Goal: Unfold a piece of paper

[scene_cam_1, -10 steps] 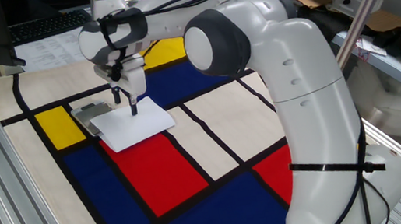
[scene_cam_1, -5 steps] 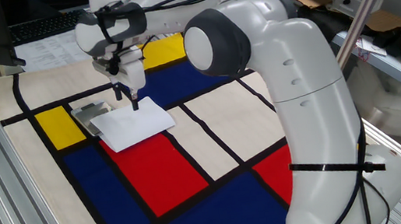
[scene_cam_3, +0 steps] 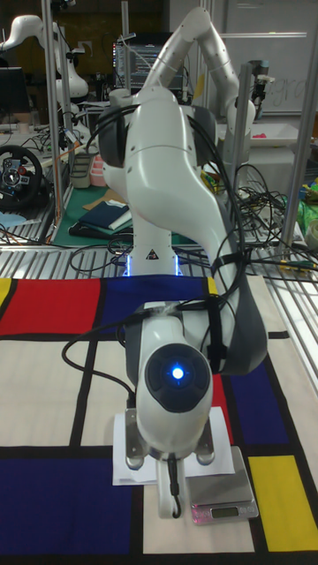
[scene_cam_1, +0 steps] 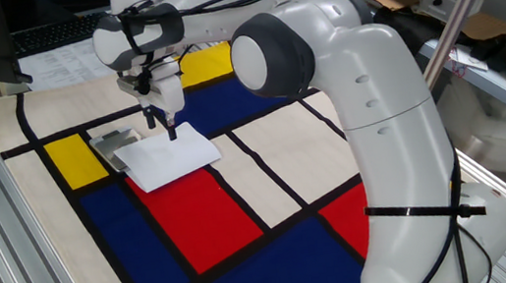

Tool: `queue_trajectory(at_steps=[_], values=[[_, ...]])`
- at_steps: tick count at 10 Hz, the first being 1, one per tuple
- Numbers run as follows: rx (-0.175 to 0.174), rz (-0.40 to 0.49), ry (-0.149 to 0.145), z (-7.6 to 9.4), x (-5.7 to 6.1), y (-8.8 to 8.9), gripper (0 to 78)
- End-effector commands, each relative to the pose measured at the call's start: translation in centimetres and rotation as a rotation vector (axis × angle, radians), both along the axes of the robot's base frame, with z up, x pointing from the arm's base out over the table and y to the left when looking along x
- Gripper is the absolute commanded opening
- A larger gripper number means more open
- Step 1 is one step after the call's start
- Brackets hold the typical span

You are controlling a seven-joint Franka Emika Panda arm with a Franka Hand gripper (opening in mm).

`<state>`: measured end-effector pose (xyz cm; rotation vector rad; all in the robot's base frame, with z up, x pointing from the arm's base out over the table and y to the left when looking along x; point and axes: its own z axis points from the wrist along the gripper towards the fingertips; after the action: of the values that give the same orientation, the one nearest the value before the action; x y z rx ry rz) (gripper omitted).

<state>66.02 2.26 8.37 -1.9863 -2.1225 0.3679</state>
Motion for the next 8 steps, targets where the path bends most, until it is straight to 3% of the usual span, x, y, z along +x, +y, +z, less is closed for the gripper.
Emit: queue_trajectory(at_steps=[1,4,8], values=[[-0.002,0.028,0.027,-0.08,-1.54,-0.10,77.4],[0.001,0.033,0.026,-0.44,-2.45,-0.17,77.4],[0.005,0.045,0.022,-0.49,-2.43,-0.20,77.4]])
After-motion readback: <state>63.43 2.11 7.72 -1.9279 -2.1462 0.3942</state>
